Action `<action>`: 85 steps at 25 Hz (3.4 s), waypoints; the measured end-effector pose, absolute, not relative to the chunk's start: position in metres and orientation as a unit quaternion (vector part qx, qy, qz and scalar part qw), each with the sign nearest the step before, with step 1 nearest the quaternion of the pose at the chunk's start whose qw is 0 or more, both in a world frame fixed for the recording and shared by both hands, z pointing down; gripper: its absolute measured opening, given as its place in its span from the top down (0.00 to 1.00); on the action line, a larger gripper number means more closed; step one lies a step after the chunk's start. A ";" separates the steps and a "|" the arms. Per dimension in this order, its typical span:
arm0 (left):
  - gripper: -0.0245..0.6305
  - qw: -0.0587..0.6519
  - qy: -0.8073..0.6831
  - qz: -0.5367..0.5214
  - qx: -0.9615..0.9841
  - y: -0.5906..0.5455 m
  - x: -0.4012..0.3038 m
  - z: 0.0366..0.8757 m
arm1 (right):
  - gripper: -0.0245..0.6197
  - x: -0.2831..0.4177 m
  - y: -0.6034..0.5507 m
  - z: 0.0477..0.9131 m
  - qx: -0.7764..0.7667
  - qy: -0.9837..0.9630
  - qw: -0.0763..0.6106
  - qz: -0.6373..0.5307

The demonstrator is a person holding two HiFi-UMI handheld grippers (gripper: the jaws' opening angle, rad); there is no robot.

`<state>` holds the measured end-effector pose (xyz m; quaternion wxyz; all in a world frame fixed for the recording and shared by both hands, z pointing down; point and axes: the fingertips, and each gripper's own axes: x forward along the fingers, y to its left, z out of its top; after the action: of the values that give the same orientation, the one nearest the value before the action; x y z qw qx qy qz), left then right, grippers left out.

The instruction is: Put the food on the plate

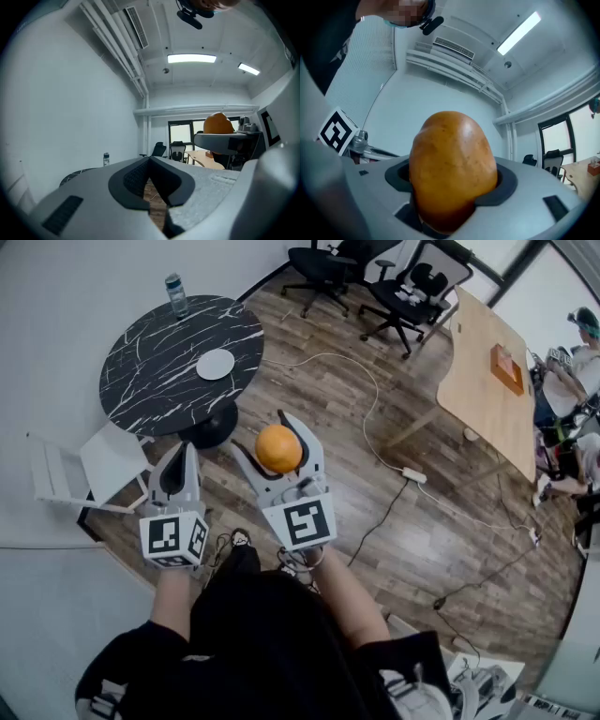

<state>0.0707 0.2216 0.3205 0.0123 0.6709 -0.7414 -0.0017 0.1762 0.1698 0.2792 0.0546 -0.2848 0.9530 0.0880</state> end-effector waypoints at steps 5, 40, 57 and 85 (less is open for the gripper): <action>0.96 0.018 -0.738 -0.004 0.675 0.209 0.057 0.323 | 0.46 0.165 0.157 0.282 -0.282 0.955 0.051 0.077; 0.96 0.097 -0.651 0.045 0.752 0.072 -0.068 0.388 | 0.46 0.033 0.016 0.347 -0.313 0.945 -0.050 0.082; 0.96 0.198 -0.628 0.163 0.735 -0.072 -0.063 0.455 | 0.46 -0.023 -0.128 0.467 -0.177 0.971 -0.138 0.086; 0.54 0.330 -0.467 0.134 0.809 -0.137 -0.098 0.496 | 0.46 -0.137 -0.145 0.559 -0.071 0.965 -0.220 0.124</action>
<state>-0.0977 -0.1371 0.4960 0.3304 0.8095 -0.4666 0.1337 -0.1367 -0.1448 0.5592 -0.2202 -0.0712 0.9649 0.1238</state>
